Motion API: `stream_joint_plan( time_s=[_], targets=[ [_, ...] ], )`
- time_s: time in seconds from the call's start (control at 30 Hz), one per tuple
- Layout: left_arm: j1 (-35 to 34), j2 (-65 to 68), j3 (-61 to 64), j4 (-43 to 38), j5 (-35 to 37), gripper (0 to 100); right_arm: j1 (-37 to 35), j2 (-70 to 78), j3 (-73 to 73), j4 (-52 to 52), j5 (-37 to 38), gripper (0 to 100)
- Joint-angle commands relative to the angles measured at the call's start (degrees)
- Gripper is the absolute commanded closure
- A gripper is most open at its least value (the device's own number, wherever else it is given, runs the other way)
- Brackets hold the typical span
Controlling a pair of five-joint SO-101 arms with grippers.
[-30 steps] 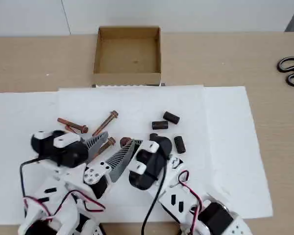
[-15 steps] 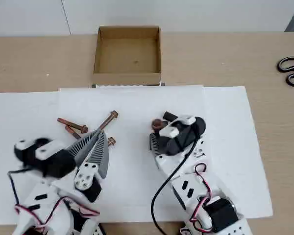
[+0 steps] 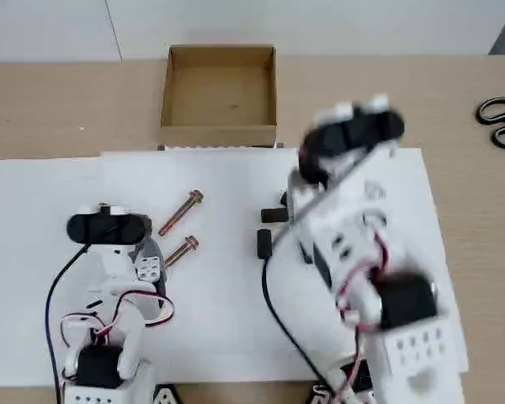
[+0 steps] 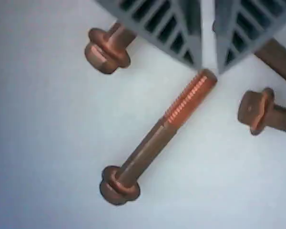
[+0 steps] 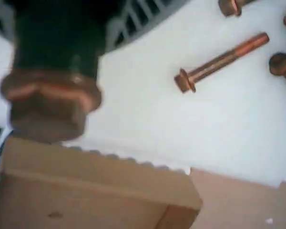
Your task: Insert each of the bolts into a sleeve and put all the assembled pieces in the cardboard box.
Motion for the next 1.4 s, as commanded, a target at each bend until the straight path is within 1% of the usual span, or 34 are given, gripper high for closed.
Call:
stream_joint_plan(
  time_s=[0.0, 0.2, 0.33, 0.43, 0.6, 0.83, 0.93, 1.03, 1.1, 1.2, 1.27, 1.3, 1.37],
  targets=[
    [-0.3, -0.5, 1.7, -2.5, -0.5, 99, 0.6, 14.6, -17.5, -0.2, -0.8, 99.5],
    [-0.3, -0.5, 5.5, -6.7, -0.5, 99, 0.6, 34.2, -36.0, -0.4, -0.7, 99.5],
    [-0.3, -0.5, 5.6, -6.9, -0.5, 99, 0.7, 44.3, -44.3, -3.3, 0.5, 99.5],
    [-0.3, -0.5, 5.6, -6.9, -0.5, 99, 0.5, 50.7, -47.4, -8.0, 6.0, 99.5],
    [-0.3, -0.5, 5.6, -6.9, -0.5, 99, 0.6, 59.1, -47.8, -20.9, 15.2, 99.5],
    [-0.3, -0.5, 5.6, -6.9, -0.5, 99, -0.8, 71.3, -47.8, -35.9, 30.5, 99.5],
    [-0.3, -0.5, 5.6, -6.8, -0.5, 99, -1.6, 75.9, -47.8, -43.5, 34.2, 99.5],
    [-0.3, -0.5, 5.6, -6.7, -0.5, 99, -1.9, 79.8, -47.8, -49.4, 36.0, 99.1],
    [-0.3, -0.5, 5.6, -6.6, -0.5, 99, -2.0, 81.4, -47.8, -49.9, 36.9, 98.0],
    [-0.3, -0.5, 5.6, -6.6, -0.5, 99, -2.2, 82.2, -47.8, -49.0, 37.5, 87.9],
    [-0.3, -0.5, 5.6, -6.6, -0.5, 99, -2.2, 82.2, -47.8, -46.3, 37.5, 82.2],
    [-0.3, -0.5, 5.6, -6.6, -0.5, 99, -2.2, 82.2, -47.8, -44.7, 37.5, 81.9],
    [-0.3, -0.5, 5.6, -6.6, -0.5, 99, -2.2, 81.9, -47.9, -42.1, 37.5, 84.8]
  ],
)
